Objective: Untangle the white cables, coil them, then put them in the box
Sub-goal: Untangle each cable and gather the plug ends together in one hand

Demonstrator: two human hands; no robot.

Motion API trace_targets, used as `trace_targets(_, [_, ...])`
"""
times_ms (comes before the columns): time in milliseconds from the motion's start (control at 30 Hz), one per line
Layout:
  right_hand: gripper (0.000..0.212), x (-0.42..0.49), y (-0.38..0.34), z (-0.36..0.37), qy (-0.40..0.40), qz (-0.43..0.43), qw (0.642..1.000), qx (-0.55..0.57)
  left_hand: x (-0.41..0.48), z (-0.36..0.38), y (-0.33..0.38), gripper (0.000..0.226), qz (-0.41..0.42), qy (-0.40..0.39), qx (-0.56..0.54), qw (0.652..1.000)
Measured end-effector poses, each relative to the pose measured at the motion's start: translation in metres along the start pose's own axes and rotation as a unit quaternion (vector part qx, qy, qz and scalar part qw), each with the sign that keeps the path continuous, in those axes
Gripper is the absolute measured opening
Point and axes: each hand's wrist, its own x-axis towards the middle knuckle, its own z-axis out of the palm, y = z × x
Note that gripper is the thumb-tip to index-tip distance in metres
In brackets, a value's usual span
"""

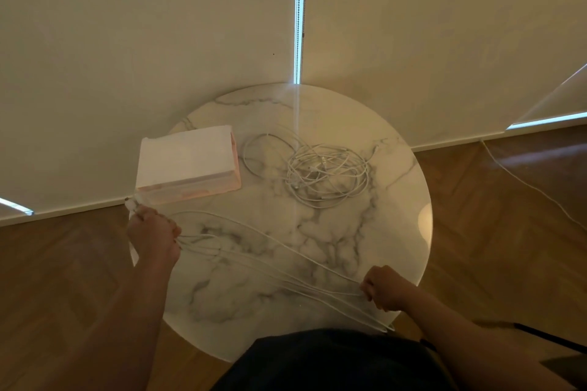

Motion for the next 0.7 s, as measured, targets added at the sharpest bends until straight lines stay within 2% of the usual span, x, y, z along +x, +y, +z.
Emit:
trace_targets(67, [0.019, 0.000, 0.005, 0.004, -0.007, 0.011, 0.999, -0.036, -0.009, 0.006, 0.005, 0.037, 0.026, -0.032, 0.017, 0.999])
trace_targets(200, [0.036, -0.009, 0.022, 0.005, -0.025, 0.066, 0.992, -0.102, -0.033, 0.012, 0.008, 0.036, 0.077, -0.070, 0.073, 0.992])
trace_targets(333, [0.042, -0.018, 0.034, -0.001, -0.113, 0.103, 0.969, -0.192, -0.040, 0.014, 0.007, 0.033, 0.065, -0.092, 0.036, 0.993])
trace_targets(400, [0.046, -0.020, 0.041, -0.001, -0.108, 0.122, 0.965, -0.205, -0.038, 0.017, 0.009, 0.035, 0.062, -0.088, 0.044, 0.993])
trace_targets(467, [0.037, -0.019, 0.038, -0.005, -0.046, 0.124, 0.972, -0.196, -0.038, 0.019, 0.012, 0.036, 0.059, -0.098, 0.034, 0.993])
trace_targets(533, [0.027, -0.016, 0.023, -0.017, 0.054, 0.098, 0.977, -0.183, -0.041, 0.022, 0.015, 0.036, 0.056, -0.122, 0.013, 0.991])
trace_targets(600, [0.026, -0.005, -0.004, -0.030, 0.150, 0.048, 0.975, -0.154, -0.046, 0.025, 0.020, 0.036, 0.053, -0.142, 0.003, 0.988])
trace_targets(700, [0.028, 0.014, -0.057, -0.041, 0.218, -0.076, 0.969, -0.092, -0.054, 0.029, 0.027, 0.037, 0.040, -0.184, -0.017, 0.982])
